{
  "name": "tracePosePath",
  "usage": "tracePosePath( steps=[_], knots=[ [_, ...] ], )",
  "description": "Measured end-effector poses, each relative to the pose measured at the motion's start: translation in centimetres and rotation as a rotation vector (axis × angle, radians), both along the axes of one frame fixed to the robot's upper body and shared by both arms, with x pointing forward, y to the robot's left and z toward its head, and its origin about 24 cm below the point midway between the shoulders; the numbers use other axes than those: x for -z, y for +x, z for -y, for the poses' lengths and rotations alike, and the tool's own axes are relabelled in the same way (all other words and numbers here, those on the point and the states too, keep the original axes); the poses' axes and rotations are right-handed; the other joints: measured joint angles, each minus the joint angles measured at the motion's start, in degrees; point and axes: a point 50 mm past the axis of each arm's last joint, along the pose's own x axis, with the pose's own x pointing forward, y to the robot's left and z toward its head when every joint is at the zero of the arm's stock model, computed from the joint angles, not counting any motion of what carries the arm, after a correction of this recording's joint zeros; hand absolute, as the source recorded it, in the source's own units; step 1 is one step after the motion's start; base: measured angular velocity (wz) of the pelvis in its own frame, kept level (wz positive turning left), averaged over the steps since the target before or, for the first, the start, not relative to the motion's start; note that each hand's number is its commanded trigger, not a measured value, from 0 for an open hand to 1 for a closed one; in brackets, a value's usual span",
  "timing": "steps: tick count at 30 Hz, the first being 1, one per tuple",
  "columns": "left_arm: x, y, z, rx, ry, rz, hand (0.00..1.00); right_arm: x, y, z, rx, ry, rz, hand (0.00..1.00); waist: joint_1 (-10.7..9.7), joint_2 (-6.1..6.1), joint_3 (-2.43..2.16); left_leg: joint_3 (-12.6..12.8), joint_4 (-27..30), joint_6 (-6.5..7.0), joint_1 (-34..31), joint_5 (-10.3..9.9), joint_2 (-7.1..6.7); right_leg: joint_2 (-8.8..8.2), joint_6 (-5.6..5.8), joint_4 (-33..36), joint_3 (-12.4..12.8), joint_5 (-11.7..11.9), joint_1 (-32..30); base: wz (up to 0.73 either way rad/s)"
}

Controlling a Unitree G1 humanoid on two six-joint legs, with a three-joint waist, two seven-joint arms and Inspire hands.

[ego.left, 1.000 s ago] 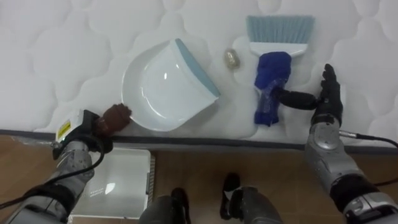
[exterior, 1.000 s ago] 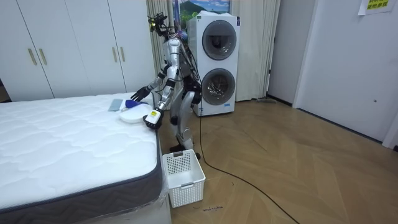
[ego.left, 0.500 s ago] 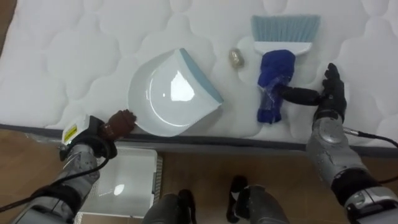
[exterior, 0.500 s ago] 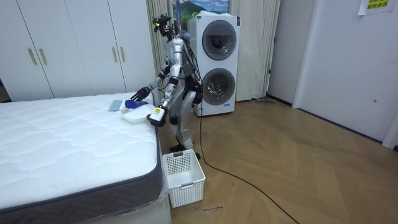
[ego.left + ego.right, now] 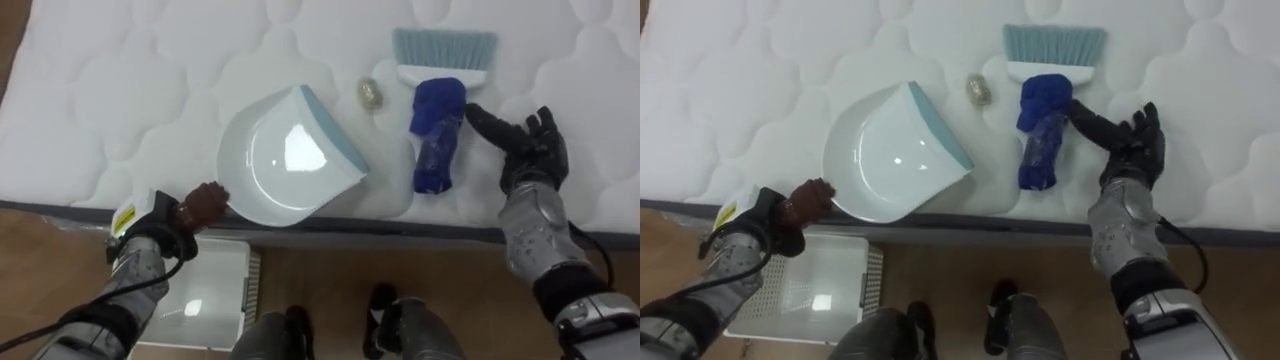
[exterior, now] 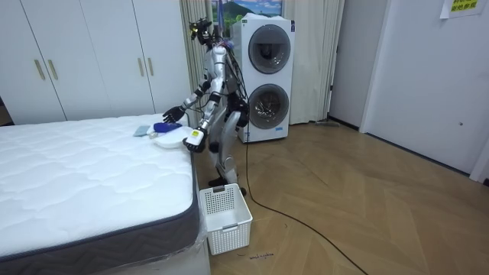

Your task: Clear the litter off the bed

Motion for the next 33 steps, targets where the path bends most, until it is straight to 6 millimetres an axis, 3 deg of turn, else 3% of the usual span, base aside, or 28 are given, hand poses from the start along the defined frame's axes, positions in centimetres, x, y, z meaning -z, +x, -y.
tracePosePath(
  steps=[5, 16, 27, 33],
  knots=[
    [0.2, -0.2, 0.1, 0.003, -0.002, -0.004, 1.00, 0.3, -0.1, 0.2, 0.041, 0.180, 0.059, 0.00, -0.2, 0.16, -0.12, 0.1, -0.4, -0.22, 1.0, 0.1, -0.03, 0.07, -0.14, -0.2, 0.0, 0.1, 1.0, 0.00],
    [0.2, -0.2, 0.2, 0.010, -0.004, -0.003, 1.00, 1.0, -0.3, -1.0, -0.016, 0.197, 0.072, 0.00, -0.4, 0.08, -0.17, -0.7, -0.5, -0.67, 1.0, 0.4, 0.77, 1.21, -0.62, -2.2, -0.9, 1.1, 2.0, 0.00],
    [0.1, -0.1, 0.2, 0.005, -0.008, 0.003, 1.00, 1.0, -0.1, -2.2, -0.224, -0.135, -0.013, 0.00, -0.4, -0.41, -0.23, -0.3, -1.0, -0.43, 1.3, 0.6, 0.42, 0.85, -0.34, -2.1, -0.5, 1.1, 2.0, -0.01],
    [0.1, -0.1, 0.2, 0.009, -0.013, 0.007, 1.00, 1.3, 0.0, -3.3, -0.359, -0.318, -0.075, 0.00, -0.1, -1.63, -0.02, -0.4, -1.0, -0.42, 1.2, 0.6, 0.43, 0.85, -0.25, -2.1, -0.6, 1.1, 2.0, 0.01]
  ],
)
